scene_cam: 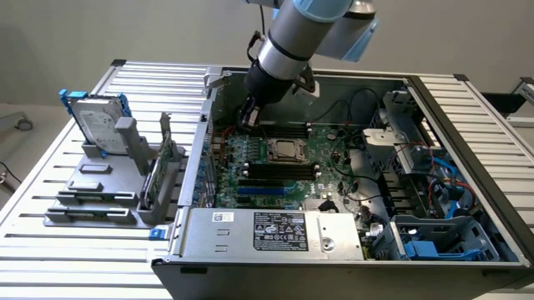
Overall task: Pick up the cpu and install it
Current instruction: 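Install the first cpu locking lever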
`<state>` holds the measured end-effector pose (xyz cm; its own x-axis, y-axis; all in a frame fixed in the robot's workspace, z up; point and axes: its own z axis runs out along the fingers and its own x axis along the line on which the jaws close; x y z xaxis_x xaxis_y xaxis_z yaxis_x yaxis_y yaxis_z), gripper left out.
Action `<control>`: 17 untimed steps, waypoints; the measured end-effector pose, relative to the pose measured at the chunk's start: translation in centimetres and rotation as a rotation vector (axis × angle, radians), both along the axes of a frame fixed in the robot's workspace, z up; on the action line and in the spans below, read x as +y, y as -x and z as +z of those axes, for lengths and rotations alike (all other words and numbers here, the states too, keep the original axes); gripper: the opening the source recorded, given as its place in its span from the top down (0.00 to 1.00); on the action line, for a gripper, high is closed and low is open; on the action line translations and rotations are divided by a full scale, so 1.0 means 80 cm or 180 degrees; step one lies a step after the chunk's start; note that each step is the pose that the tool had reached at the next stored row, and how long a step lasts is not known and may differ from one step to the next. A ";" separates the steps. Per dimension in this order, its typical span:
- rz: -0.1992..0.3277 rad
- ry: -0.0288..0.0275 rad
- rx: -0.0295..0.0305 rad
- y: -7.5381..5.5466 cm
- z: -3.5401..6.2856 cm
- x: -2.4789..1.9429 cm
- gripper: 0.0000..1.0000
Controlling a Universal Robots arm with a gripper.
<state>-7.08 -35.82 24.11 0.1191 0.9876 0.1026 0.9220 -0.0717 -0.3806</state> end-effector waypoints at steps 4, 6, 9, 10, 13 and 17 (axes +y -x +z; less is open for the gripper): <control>-0.0134 -0.0011 0.0000 0.001 0.002 0.0000 0.89; -0.0230 -0.0012 0.0000 0.001 0.002 0.0000 0.89; -0.0378 -0.0011 0.0000 0.001 0.002 0.0000 0.89; -0.0427 -0.0012 -0.0001 0.001 0.002 0.0000 0.89; -0.0580 -0.0013 -0.0001 0.001 0.002 0.0000 0.89; -0.0783 -0.0029 0.0000 0.001 0.002 0.0000 0.89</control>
<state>-7.13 -35.82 24.25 0.3560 0.9278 0.1114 0.8771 -0.2907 -0.3824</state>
